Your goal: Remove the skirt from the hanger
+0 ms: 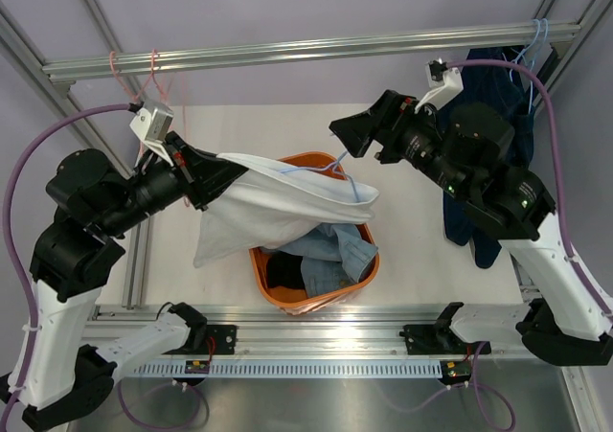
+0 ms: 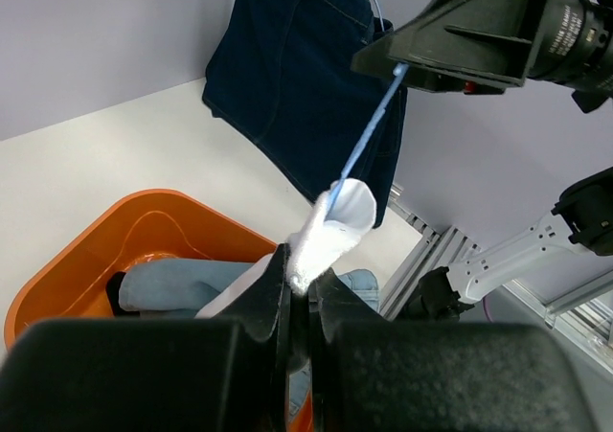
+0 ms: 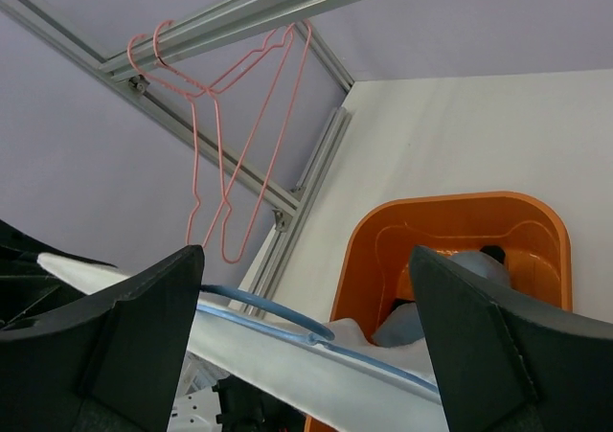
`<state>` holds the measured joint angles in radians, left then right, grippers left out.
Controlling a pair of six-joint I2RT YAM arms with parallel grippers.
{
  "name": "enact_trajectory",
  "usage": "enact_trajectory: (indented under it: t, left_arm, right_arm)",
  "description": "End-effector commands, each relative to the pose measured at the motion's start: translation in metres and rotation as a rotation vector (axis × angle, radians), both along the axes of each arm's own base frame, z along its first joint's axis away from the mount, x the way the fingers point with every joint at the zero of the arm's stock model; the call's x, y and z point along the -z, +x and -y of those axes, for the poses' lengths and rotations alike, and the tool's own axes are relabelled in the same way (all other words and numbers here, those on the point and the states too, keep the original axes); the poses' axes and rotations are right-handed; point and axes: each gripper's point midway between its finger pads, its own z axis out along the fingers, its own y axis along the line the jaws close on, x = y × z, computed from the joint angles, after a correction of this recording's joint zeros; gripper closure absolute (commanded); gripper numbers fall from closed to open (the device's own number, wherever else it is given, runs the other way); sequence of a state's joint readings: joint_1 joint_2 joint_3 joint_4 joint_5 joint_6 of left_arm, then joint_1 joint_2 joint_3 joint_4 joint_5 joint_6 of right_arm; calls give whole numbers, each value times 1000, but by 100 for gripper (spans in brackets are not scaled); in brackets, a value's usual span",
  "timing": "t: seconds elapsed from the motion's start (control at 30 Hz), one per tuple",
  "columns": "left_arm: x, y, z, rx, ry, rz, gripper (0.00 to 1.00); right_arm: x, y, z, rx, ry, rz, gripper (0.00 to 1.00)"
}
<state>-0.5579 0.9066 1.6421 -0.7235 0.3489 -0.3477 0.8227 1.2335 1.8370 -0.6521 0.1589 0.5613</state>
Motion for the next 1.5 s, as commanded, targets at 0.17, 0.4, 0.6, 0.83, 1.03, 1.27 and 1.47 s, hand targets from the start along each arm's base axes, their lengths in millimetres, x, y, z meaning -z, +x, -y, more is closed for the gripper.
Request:
enact_trajectory:
  t: [0.17, 0.4, 0.6, 0.83, 1.03, 1.27, 1.47]
  left_arm:
    - [-30, 8, -2, -35, -47, 109, 100]
    - [-32, 13, -1, -43, -45, 114, 100]
    - [-35, 15, 1, -54, -53, 122, 100]
    - [-35, 16, 0, -69, -35, 129, 100]
    - [-38, 15, 3, -56, -39, 135, 100]
    - [-39, 12, 3, -51, -44, 136, 100]
    - [-38, 12, 5, -42, -45, 132, 100]
  right_arm:
    - [-25, -8, 27, 116, 62, 88, 1]
    - [-17, -7, 31, 167, 60, 44, 1]
    - [0, 5, 5, 172, 14, -68, 1]
    - [13, 10, 1, 268, -27, -84, 1]
    - [27, 9, -10, 272, -57, -85, 7]
    - [39, 21, -23, 346, -122, -68, 12]
    - [48, 21, -36, 366, -115, -59, 53]
